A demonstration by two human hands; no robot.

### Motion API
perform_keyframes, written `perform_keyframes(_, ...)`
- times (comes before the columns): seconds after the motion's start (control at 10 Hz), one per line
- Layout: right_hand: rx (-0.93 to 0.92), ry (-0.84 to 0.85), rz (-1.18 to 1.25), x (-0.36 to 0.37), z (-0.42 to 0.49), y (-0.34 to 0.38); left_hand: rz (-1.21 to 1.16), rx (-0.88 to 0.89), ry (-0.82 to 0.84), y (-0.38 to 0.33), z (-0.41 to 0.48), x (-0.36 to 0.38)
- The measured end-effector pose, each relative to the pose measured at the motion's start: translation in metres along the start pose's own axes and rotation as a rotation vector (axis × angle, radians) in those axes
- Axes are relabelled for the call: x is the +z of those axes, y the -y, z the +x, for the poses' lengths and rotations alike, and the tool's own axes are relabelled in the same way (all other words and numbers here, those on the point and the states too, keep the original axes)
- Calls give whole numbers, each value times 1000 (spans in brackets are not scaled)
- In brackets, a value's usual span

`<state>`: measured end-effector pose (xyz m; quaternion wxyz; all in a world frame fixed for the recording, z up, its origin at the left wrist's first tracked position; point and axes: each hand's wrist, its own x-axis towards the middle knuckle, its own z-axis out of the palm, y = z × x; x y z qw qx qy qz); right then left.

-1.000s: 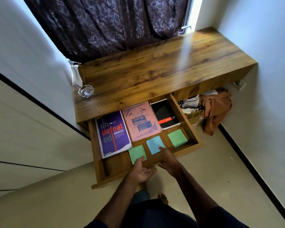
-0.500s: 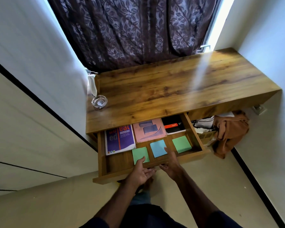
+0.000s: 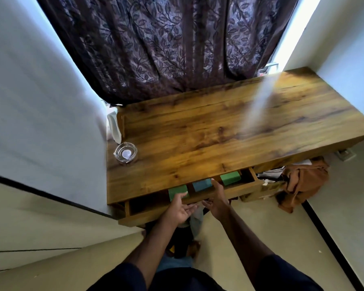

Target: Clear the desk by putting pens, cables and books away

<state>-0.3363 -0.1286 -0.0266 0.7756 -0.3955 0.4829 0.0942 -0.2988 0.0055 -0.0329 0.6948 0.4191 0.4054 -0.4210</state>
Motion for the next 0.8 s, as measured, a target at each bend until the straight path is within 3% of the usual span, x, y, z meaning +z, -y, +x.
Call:
perform_keyframes(0.2, 66, -7, 128, 30, 31, 26, -17, 65, 6, -35, 19, 10)
perform_keyframes(0.5, -8, 67, 159, 42, 43, 31, -1, 109, -31, -46, 28, 16)
perform_keyframes(0.6, -5, 18, 53, 35, 38, 33, 155, 143, -36, -41, 30, 19)
perform_keyframes(0.7, -70, -69, -98, 29, 33, 42, 569, 194, -29, -38, 25, 31)
perform_keyframes(0.8, -260, -83, -265, 17, 29, 62, 867, 304, 17, -48, 11, 65)
